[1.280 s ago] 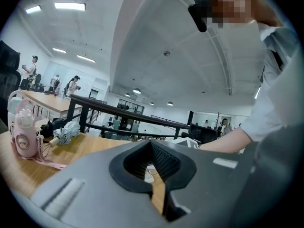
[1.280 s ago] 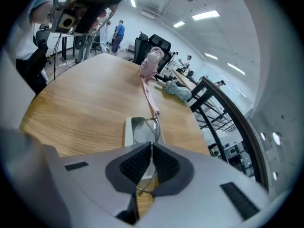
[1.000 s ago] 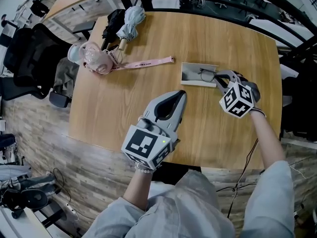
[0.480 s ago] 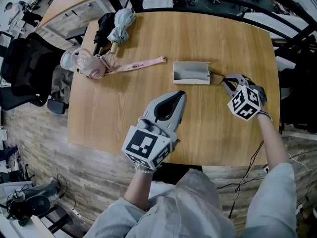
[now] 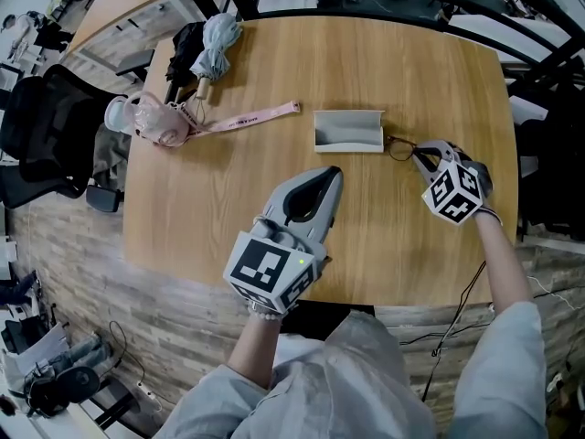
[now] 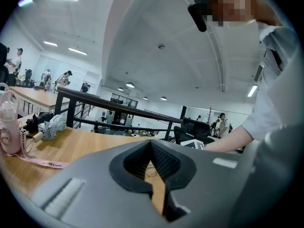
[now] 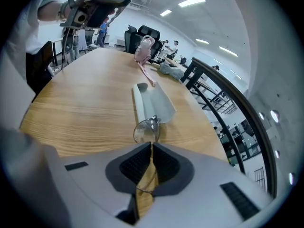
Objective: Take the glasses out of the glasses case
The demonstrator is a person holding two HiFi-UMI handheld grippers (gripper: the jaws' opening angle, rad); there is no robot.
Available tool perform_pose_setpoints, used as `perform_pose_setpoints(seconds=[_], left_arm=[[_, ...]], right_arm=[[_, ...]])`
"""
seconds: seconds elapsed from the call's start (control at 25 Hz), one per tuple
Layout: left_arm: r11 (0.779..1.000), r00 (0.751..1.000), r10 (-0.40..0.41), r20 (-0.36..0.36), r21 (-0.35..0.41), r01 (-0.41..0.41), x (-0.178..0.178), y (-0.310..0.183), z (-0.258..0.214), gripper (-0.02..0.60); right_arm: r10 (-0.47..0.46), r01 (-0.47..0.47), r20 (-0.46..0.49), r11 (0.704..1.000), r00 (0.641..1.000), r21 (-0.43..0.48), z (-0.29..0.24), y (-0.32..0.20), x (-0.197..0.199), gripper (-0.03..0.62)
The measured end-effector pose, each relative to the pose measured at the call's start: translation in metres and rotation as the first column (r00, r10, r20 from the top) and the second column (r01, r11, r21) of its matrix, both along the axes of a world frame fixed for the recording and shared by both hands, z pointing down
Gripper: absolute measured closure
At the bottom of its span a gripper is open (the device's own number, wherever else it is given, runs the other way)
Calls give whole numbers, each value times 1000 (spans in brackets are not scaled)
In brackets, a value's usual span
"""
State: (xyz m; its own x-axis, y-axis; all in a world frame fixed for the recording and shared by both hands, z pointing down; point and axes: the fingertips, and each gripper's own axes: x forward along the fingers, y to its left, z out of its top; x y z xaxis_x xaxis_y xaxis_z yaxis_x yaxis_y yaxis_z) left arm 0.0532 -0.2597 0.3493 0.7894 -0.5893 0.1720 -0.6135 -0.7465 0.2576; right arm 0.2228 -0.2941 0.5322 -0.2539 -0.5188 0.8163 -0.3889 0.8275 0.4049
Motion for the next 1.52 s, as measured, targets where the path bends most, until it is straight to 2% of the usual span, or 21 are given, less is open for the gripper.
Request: perform_pose_setpoints(seconds=[0.72,1.08,1.32,1.52], left_arm=[[999,1000,3,28,-33,-2,10,0,14,578],[999,999,8,36,-34,-7,13,2,16,578],[999,999,14,34,-32,-13,11,4,16,578],[1000,1000,17,17,-23,-16,9,3,8,578]], right_arm=[[24,-23,25,999,999,-25,24,-1,10,582],[85,-83,84,996,993,-30,24,-4,14,580],[128,-127,101,992,987,-15,14,-5,13,546],[214,-225,204,974,955,36,-17,-7,8,553]])
